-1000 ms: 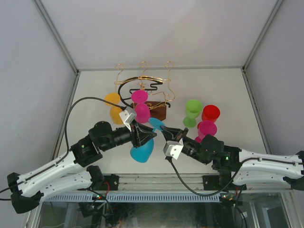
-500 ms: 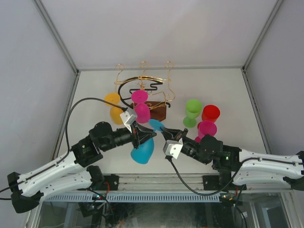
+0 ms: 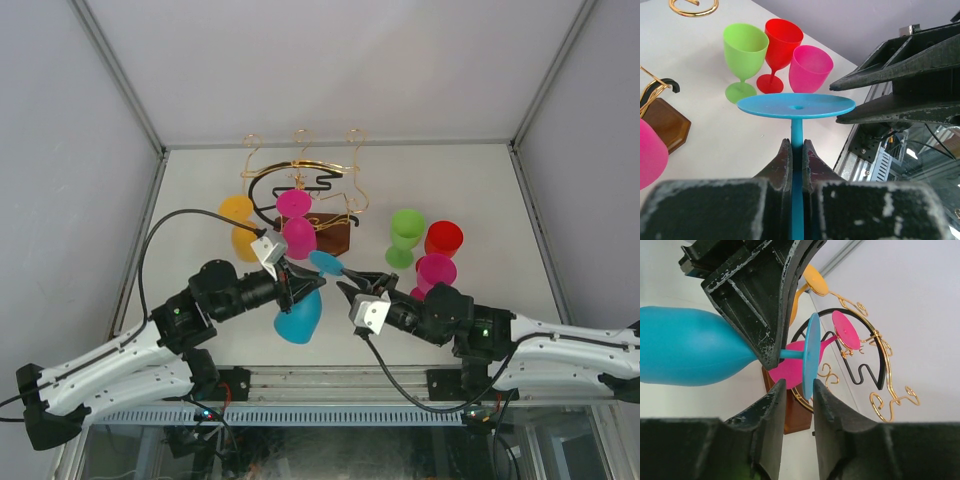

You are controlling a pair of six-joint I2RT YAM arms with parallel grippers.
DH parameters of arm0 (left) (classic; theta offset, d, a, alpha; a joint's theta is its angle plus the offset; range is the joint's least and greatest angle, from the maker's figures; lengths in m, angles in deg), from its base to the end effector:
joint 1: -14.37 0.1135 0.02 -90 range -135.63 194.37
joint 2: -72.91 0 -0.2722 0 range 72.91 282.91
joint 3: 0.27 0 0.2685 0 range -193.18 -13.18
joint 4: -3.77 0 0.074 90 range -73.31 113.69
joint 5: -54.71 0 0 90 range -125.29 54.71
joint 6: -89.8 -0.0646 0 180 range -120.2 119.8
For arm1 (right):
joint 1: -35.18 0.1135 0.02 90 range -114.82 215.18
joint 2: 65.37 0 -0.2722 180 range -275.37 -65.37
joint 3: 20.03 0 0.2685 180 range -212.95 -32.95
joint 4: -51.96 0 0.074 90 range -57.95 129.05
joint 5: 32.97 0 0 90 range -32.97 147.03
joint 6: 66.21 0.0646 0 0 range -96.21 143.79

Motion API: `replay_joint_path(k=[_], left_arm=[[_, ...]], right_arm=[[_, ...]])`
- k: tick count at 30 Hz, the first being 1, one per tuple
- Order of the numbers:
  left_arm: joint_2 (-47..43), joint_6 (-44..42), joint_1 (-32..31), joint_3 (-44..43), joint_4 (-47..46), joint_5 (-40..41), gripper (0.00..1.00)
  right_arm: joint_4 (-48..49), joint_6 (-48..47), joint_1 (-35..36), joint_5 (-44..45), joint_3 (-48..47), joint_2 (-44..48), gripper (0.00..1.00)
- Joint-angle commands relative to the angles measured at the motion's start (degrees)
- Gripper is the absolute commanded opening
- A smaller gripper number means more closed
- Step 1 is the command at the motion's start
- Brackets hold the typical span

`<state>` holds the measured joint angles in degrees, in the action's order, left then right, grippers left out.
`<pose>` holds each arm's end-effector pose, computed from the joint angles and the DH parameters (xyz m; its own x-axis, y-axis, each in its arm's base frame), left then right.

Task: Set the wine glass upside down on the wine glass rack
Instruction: Turn the wine glass upside down at the wine rack.

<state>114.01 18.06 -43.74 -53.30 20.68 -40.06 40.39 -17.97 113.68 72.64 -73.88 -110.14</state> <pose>0.1093 -0.1858 0.3359 -0.3224 -0.0729 -0.9438 0.8307 0.4562 -0.3190 0.0625 0.2199 0.3417 0.5864 -0.3351 -0.7375 -0.6698 0.3114 -0.6741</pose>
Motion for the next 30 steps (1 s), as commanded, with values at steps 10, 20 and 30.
replay_joint_path(k=[10,20,30], left_arm=[[-1.71,-3.29,0.1,1.18,-3.29,5.27,0.0],[-0.33,-4.6,0.11,4.22,-9.08,8.02,0.0],[2.59,-6.45,0.1,6.21,-16.83,11.01,0.0]], right_arm=[[-9.29,8.63,-0.1,-4.79,-2.78,4.04,0.5],[-10.2,19.0,-0.53,-2.65,-0.69,10.08,0.59],[-8.82,32.71,-18.27,-15.81,-1.0,14.52,0.54]])
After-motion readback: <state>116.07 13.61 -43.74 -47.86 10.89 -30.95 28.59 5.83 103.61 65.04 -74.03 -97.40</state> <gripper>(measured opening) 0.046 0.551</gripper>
